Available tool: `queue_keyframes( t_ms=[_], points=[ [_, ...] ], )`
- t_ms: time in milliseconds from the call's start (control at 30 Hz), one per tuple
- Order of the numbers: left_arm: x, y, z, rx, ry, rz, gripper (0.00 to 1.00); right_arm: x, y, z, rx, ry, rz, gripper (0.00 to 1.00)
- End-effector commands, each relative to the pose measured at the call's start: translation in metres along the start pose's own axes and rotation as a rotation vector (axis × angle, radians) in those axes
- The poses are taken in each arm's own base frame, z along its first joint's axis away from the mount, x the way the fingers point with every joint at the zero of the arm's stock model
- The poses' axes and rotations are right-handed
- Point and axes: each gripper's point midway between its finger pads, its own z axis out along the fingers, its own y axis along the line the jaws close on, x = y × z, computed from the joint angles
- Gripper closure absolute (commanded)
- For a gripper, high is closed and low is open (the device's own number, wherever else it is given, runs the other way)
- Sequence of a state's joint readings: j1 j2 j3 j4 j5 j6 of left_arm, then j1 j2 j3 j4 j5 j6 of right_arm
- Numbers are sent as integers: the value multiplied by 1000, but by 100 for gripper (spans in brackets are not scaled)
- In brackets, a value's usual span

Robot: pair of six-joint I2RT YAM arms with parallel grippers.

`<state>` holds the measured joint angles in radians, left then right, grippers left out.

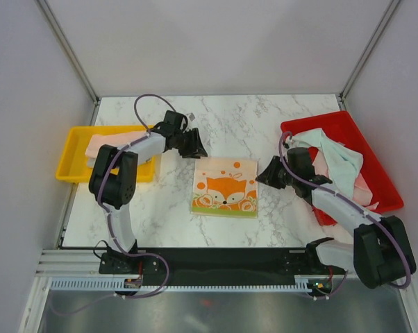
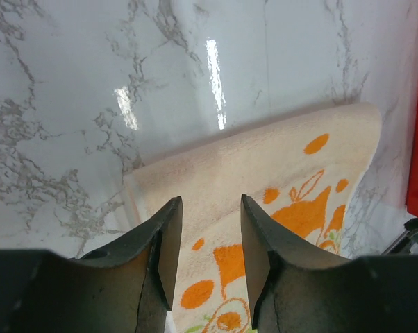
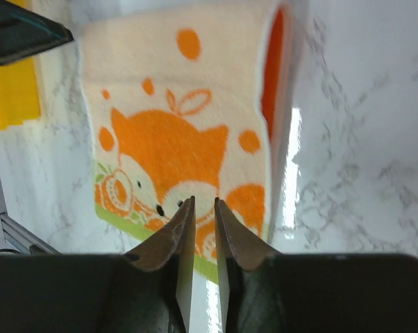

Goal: Fold and stack the towels
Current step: Fold the towel

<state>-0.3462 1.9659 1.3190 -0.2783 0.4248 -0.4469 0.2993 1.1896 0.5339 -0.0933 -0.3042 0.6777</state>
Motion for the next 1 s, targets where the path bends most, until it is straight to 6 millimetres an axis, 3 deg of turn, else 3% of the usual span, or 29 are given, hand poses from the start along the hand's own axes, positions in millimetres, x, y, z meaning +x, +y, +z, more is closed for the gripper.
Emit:
queue_keyframes(
  t_ms=[0, 33, 100, 167, 267, 367, 467, 667, 833, 967],
  points=[
    [-22, -31, -22, 87, -58, 82, 54, -44, 17, 11, 21, -60, -65, 77],
    [-20, -30, -21, 88, -53, 79, 53, -57, 30, 15, -15, -75, -89, 78],
    [-15, -25, -13, 83, -29, 69, 53, -59, 26, 34, -8, -36, -91, 80],
    [-11, -21, -8, 74, -17, 60, 53, -74, 31, 46, -16, -38, -116, 81],
    [-6, -9, 4, 51, 7, 40, 53, -75, 3, 74, 55, 5, -103, 82],
    [0, 0, 14, 29, 28, 21, 53, -79, -19, 88, 113, 2, -111, 82],
    [1, 10, 19, -6, 26, 13, 53, -85, -33, 93, 155, -6, -147, 82],
    [0, 14, 22, -19, 26, 10, 52, -87, -30, 93, 134, 0, -199, 81],
    [-9, 2, 11, 1, 1, 16, 51, -92, -4, 83, 49, 12, -221, 76],
    [-31, -18, -11, 45, -61, 69, 48, -109, 15, 69, 26, -18, -253, 75]
  ],
)
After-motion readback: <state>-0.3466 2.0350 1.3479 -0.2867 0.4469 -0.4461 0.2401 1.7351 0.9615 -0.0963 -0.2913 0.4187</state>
